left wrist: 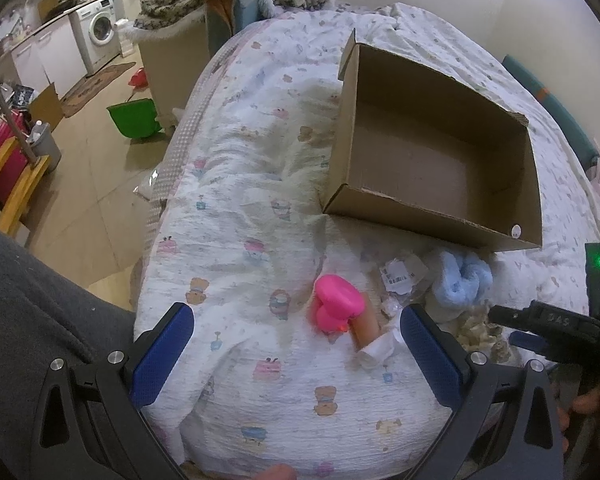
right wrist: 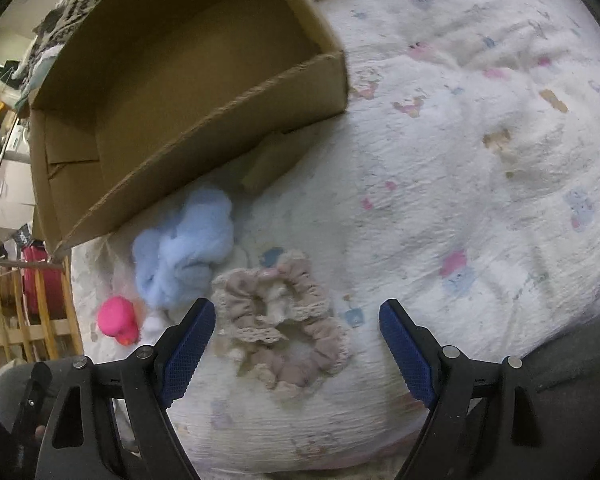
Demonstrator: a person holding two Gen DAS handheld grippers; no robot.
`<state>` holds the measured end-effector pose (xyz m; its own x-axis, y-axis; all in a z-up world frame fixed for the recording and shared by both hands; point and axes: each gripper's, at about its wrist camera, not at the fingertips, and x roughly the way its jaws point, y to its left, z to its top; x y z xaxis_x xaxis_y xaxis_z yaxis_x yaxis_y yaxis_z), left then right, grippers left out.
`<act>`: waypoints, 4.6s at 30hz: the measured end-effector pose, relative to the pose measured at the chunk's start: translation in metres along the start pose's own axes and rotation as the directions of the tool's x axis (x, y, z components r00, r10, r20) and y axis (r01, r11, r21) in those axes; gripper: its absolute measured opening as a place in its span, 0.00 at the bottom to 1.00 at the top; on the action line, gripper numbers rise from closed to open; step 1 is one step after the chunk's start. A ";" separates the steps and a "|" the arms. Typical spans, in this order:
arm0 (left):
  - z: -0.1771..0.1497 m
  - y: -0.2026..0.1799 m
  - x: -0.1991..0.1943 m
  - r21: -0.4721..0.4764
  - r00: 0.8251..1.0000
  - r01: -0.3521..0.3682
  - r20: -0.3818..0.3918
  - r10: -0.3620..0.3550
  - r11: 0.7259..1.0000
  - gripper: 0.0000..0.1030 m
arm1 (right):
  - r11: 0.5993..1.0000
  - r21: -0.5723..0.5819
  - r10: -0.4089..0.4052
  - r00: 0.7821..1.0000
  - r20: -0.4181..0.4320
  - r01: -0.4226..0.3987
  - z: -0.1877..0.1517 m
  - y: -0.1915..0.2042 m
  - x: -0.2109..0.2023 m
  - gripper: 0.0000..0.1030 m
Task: Organize soft objects
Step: 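Grasp the pink toy with the left tool while the right tool grasps the beige lace scrunchie, then carry both items over the box and open both tools to drop them, then withdraw both open tools from the box toward the remaining items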
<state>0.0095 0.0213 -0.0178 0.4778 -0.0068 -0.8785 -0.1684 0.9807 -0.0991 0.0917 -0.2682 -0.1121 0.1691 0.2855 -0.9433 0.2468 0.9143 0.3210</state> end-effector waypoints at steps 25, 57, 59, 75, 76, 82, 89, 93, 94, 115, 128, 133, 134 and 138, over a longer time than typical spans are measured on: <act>0.027 0.011 0.016 -0.023 0.997 0.011 -0.071 -0.012 1.000 0.99 | 0.951 -0.178 0.289 0.931 0.222 -0.253 -0.008 0.007 -0.080 0.20; 0.040 -0.031 0.044 0.000 0.976 0.084 -0.201 -0.082 0.997 0.35 | 0.942 -0.235 0.296 0.925 0.238 -0.241 -0.010 0.022 -0.083 0.20; 0.046 -0.041 0.036 0.028 0.982 0.093 -0.170 -0.087 0.995 0.35 | 0.939 -0.256 0.294 0.921 0.257 -0.229 -0.008 0.027 -0.090 0.20; 0.126 -0.092 0.041 0.194 0.997 0.073 -0.013 -0.071 0.978 0.35 | 0.944 -0.303 0.244 0.896 0.371 -0.131 0.070 0.060 -0.095 0.20; 0.128 -0.095 0.045 0.200 0.998 0.067 -0.006 -0.067 0.978 0.35 | 0.944 -0.305 0.238 0.899 0.367 -0.126 0.074 0.061 -0.091 0.20; 0.129 -0.105 0.075 0.224 0.998 0.058 -0.006 -0.058 0.973 0.35 | 0.951 -0.294 0.201 0.915 0.349 -0.097 0.088 0.061 -0.068 0.20; 0.123 -0.113 0.104 0.246 0.998 0.066 -0.012 -0.065 0.967 0.35 | 0.958 -0.273 0.176 0.933 0.314 -0.089 0.090 0.053 -0.045 0.20; 0.118 -0.113 0.110 0.246 0.997 0.080 -0.033 -0.074 0.966 0.35 | 0.962 -0.268 0.141 0.945 0.294 -0.060 0.091 0.052 -0.035 0.20; 0.117 -0.114 0.112 0.247 0.996 0.085 -0.042 -0.077 0.965 0.35 | 0.962 -0.267 0.130 0.949 0.288 -0.051 0.091 0.052 -0.033 0.20; 0.111 -0.128 0.114 0.262 0.996 0.089 -0.034 -0.083 0.961 0.35 | 0.964 -0.254 0.153 0.954 0.260 -0.085 0.095 0.044 -0.024 0.22; 0.112 -0.117 0.097 0.250 0.996 0.090 -0.005 -0.091 0.964 0.66 | 0.964 -0.256 0.160 0.919 0.360 -0.068 0.088 0.042 -0.049 0.71; 0.112 -0.113 0.094 0.230 0.994 0.105 -0.005 -0.107 0.968 0.66 | 0.967 -0.248 0.146 0.917 0.370 -0.054 0.084 0.039 -0.055 0.71; 0.112 -0.114 0.092 0.229 0.994 0.107 -0.002 -0.109 0.967 0.66 | 0.968 -0.247 0.147 0.916 0.374 -0.054 0.084 0.040 -0.056 0.71; 0.107 -0.113 0.084 0.232 0.993 0.114 0.015 -0.120 0.966 0.66 | 0.966 -0.259 0.119 0.908 0.401 -0.012 0.077 0.046 -0.065 0.71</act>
<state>0.1612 -0.0690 -0.0302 0.5075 -0.1219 -0.8530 0.0916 0.9920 -0.0873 0.1660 -0.2665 -0.0298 0.5658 0.2530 -0.7848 -0.0108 0.9540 0.2997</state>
